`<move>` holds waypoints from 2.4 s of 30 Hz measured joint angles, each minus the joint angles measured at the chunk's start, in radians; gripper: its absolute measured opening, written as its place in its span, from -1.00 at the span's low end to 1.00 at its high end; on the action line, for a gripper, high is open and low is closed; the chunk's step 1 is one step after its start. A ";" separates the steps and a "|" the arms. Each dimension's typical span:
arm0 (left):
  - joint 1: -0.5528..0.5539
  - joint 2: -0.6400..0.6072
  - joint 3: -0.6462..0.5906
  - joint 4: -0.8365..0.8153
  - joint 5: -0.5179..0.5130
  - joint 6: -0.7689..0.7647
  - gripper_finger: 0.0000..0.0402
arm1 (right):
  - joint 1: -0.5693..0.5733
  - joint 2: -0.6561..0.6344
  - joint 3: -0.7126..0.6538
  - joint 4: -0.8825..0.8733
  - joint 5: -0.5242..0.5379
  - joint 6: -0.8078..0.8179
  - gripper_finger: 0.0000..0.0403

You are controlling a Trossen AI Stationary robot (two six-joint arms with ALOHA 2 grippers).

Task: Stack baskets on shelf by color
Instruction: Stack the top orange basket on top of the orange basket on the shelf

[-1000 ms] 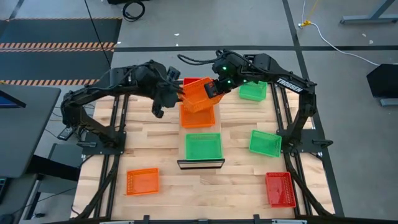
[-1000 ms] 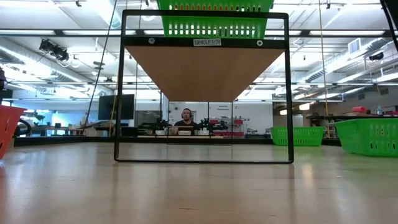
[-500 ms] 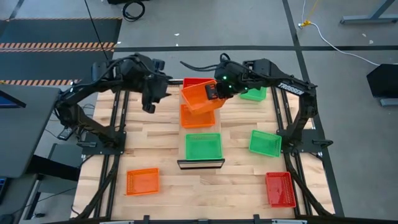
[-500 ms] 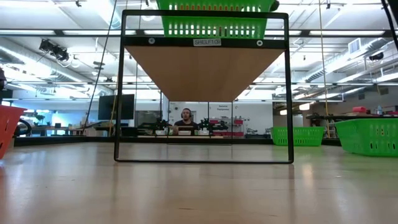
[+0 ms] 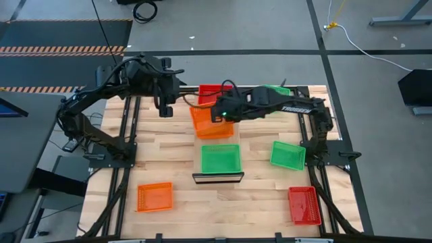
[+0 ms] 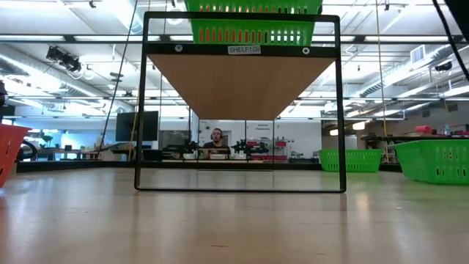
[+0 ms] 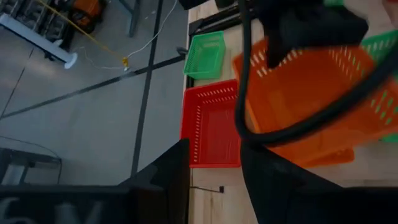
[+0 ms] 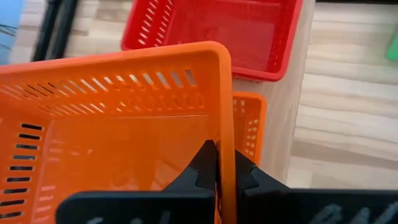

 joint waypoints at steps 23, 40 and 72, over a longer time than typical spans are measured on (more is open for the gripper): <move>-0.002 0.000 0.000 -0.034 0.006 -0.060 -0.34 | 0.003 0.062 0.000 -0.115 0.066 0.116 -0.96; -0.002 0.000 0.000 -0.028 0.018 -0.124 -0.34 | 0.006 0.062 0.000 -0.097 0.077 0.195 -0.95; -0.002 0.000 -0.001 -0.026 0.033 -0.149 -0.34 | 0.009 0.060 -0.007 -0.075 0.030 0.174 -0.54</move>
